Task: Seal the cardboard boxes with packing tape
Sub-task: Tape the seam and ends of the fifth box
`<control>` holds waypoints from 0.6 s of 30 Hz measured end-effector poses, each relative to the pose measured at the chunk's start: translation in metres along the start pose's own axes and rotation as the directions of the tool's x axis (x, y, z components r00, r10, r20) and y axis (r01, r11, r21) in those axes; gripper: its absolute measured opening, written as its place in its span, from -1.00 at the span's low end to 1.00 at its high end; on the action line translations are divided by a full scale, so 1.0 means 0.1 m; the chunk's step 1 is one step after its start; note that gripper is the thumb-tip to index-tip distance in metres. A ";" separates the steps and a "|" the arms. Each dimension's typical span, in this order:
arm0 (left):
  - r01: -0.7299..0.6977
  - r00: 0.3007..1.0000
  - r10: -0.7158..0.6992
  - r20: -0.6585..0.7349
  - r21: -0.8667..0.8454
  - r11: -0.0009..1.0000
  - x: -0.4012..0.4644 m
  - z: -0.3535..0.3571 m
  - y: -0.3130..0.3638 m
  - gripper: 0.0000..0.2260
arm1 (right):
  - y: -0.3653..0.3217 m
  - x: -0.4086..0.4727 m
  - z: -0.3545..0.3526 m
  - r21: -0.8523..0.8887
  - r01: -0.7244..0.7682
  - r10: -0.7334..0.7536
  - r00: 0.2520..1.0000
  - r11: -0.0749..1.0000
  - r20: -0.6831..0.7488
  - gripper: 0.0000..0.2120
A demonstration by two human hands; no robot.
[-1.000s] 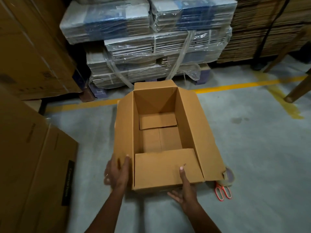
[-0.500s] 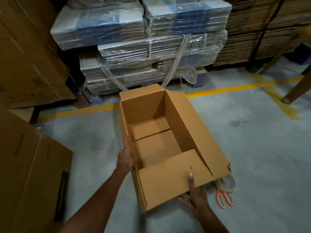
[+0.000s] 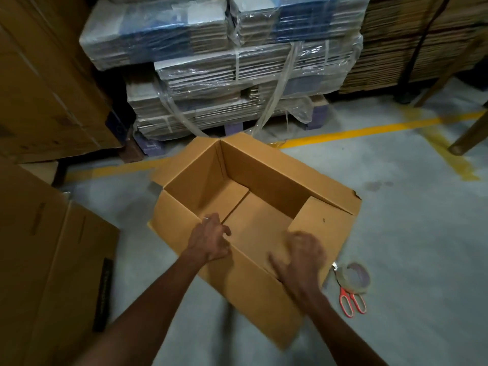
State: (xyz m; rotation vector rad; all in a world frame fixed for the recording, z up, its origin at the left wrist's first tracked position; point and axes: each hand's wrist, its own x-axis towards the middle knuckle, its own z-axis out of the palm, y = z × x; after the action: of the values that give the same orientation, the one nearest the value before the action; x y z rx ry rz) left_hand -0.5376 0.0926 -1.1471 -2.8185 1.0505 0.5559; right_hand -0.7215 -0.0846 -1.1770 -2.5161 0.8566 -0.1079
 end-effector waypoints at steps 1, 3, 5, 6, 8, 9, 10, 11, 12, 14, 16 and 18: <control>-0.023 0.999 0.021 0.030 0.078 0.997 0.05 -0.02 -0.12 -0.61 | -0.14 -0.05 0.07 -0.019 0.119 -0.115 0.984 0.993 0.138 -0.46; -0.077 0.992 0.060 0.107 0.165 0.983 0.11 0.00 -0.28 -0.60 | -0.37 -0.12 0.16 -0.082 0.256 -0.214 0.915 0.963 0.343 -0.54; -0.114 0.985 0.088 0.147 0.181 0.977 0.09 0.06 -0.29 -0.60 | -0.50 -0.11 0.19 -0.142 0.306 -0.233 0.894 0.942 0.383 -0.56; -0.127 0.984 0.102 0.143 0.181 0.975 0.05 0.10 -0.25 -0.62 | -0.51 -0.11 0.17 -0.158 0.309 -0.235 0.900 0.938 0.367 -0.57; -0.146 0.984 0.128 0.127 0.143 0.979 -0.06 0.17 -0.18 -0.65 | -0.42 -0.12 0.10 -0.170 0.307 -0.232 0.905 0.936 0.357 -0.59; -0.158 0.981 0.145 0.127 0.102 0.982 -0.12 0.20 -0.15 -0.66 | -0.32 -0.14 0.07 -0.178 0.318 -0.236 0.899 0.931 0.369 -0.60; -0.172 0.978 0.164 0.131 0.049 0.984 -0.19 0.24 -0.12 -0.66 | -0.24 -0.16 0.05 -0.186 0.332 -0.238 0.886 0.925 0.397 -0.61; -0.178 0.975 0.177 0.136 -0.008 0.984 -0.25 0.26 -0.10 -0.66 | -0.16 -0.18 0.02 -0.194 0.350 -0.246 0.874 0.916 0.419 -0.62; -0.179 0.972 0.187 0.140 -0.062 0.982 -0.31 0.29 -0.06 -0.66 | -0.10 -0.19 -0.01 -0.196 0.373 -0.254 0.856 0.907 0.450 -0.62; -0.171 0.969 0.193 0.151 -0.152 0.974 -0.40 0.32 0.02 -0.65 | -0.01 -0.20 -0.04 -0.195 0.390 -0.247 0.824 0.900 0.510 -0.59; -0.164 0.966 0.201 0.164 -0.213 0.963 -0.47 0.36 0.10 -0.65 | 0.06 -0.20 -0.08 -0.197 0.413 -0.269 0.819 0.889 0.506 -0.54; -0.157 0.967 0.201 0.160 -0.253 0.955 -0.52 0.37 0.17 -0.66 | 0.16 -0.17 -0.12 -0.178 0.446 -0.320 0.819 0.877 0.476 -0.66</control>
State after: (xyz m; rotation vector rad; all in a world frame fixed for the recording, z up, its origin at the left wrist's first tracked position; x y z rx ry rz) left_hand -0.5964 0.1188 -1.1620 -2.8106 1.2884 1.0044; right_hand -0.7468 -0.0909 -1.1727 -2.7847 0.1758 0.4651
